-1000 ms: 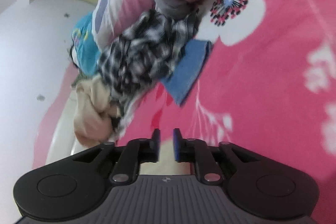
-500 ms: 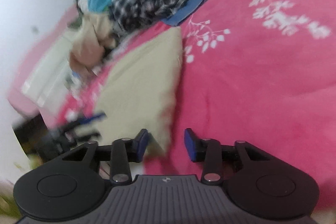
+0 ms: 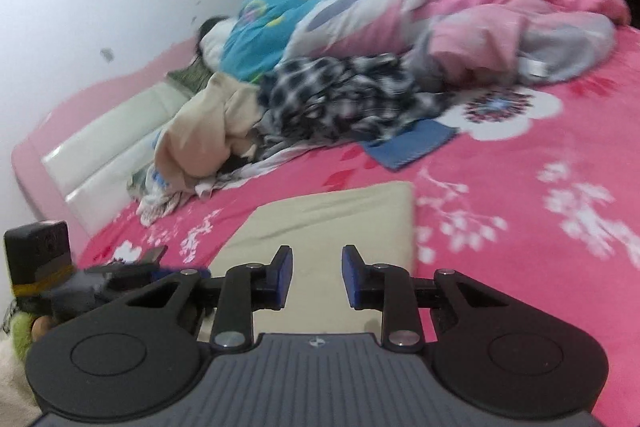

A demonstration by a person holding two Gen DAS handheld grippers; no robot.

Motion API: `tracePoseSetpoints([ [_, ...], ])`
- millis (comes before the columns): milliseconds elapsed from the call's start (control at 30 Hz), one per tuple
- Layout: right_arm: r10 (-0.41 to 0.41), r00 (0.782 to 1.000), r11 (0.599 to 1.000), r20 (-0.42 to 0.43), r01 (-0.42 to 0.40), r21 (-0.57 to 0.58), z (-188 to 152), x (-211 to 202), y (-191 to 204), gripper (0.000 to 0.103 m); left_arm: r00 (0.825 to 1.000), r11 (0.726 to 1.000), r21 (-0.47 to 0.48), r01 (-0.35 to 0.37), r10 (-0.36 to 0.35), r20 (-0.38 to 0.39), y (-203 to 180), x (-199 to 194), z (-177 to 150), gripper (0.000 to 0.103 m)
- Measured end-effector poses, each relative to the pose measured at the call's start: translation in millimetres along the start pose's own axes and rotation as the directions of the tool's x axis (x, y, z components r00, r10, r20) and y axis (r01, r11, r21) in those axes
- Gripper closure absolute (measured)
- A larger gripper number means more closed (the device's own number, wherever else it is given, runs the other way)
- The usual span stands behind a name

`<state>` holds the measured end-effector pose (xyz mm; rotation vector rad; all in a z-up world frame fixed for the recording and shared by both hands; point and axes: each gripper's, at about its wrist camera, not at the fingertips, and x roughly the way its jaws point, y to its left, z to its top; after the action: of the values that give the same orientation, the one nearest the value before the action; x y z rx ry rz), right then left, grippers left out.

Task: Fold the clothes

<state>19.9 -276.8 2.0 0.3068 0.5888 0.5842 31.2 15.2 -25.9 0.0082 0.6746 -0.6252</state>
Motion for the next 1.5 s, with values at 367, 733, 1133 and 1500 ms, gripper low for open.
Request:
tracePoseSetpoints([
  [367,-0.216,0.945,0.975,-0.246,0.194,-0.113,49.3,199.0,-29.2,0.088,1.000,1.000,0.004,0.000,0.000,0.027,4.2,-0.3,-22.9,0.029],
  [733,0.001,0.885,0.931,-0.466,-0.171,-0.321,18.1,209.6,59.8,0.087,0.998,1.000,0.015,0.021,-0.022,0.055,5.5,-2.9,-29.0,0.028],
  [1133,-0.060,0.976,0.984,-0.212,0.022,-0.178,57.8,136.1,5.3,0.086,0.998,1.000,0.005,0.030,-0.030,0.059,10.2,-4.2,-25.6,0.027],
  [1500,-0.243,0.968,0.967,-0.065,0.247,0.058,30.4,46.4,-42.5,0.086,1.000,1.000,0.010,-0.008,0.008,0.023,2.1,-2.5,-20.6,0.026],
])
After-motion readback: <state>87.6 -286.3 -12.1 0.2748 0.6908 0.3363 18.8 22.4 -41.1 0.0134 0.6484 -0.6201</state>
